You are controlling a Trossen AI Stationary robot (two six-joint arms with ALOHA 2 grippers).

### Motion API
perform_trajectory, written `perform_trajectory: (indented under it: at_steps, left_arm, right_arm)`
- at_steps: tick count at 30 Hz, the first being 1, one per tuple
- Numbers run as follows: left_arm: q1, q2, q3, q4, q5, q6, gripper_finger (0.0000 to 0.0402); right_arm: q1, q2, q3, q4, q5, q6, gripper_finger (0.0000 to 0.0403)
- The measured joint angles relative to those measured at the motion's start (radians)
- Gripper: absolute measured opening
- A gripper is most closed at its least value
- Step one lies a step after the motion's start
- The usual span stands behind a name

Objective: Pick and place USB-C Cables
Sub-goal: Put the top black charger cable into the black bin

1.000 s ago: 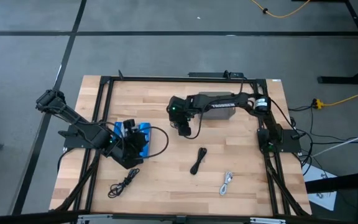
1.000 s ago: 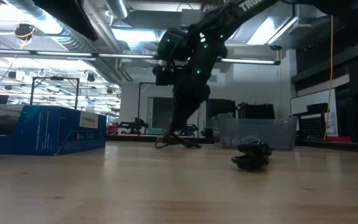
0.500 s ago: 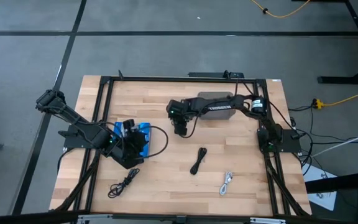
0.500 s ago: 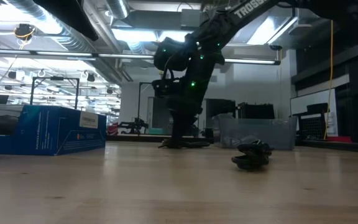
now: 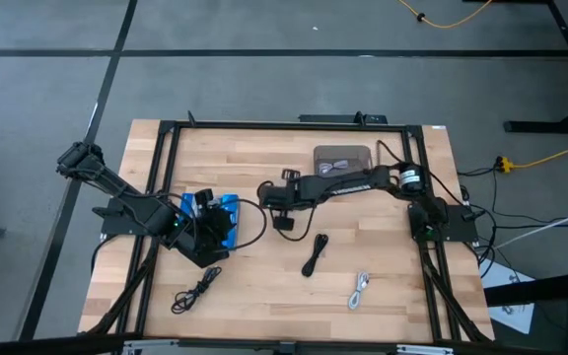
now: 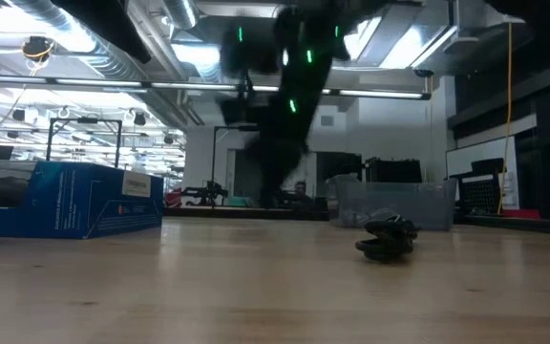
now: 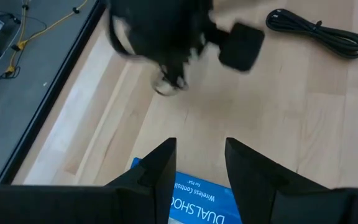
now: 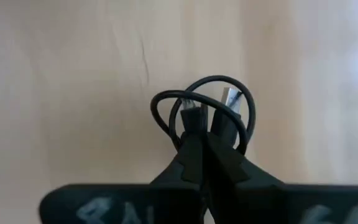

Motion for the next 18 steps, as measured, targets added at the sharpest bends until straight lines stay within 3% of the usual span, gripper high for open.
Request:
perform_trajectory:
  at_steps: [4,9,12,17,18]
  left_arm:
    - [0.0,0.0,0.0,0.005,-0.001,0.0,0.0131]
    - [0.0,0.0,0.0,0.008,0.003,0.0,0.0131]
    - [0.0,0.0,0.0,0.01,0.004,0.0,0.0131]
    - [0.0,0.0,0.0,0.013,0.003,0.0,0.013]
    - [0.0,0.0,0.0,0.013,0.002,0.0,0.0131]
  right_arm:
    - [0.033,-0.042,0.094,-0.057,0.143,-0.052,0.0004]
    - [0.046,-0.112,0.199,-0.257,0.412,-0.045,0.0004]
    - [0.025,-0.169,0.21,-0.448,0.512,0.063,0.0004]
    - [-0.036,-0.273,0.158,-0.845,0.538,0.389,0.0004]
    - [-0.052,-0.298,0.124,-0.851,0.537,0.436,0.0004]
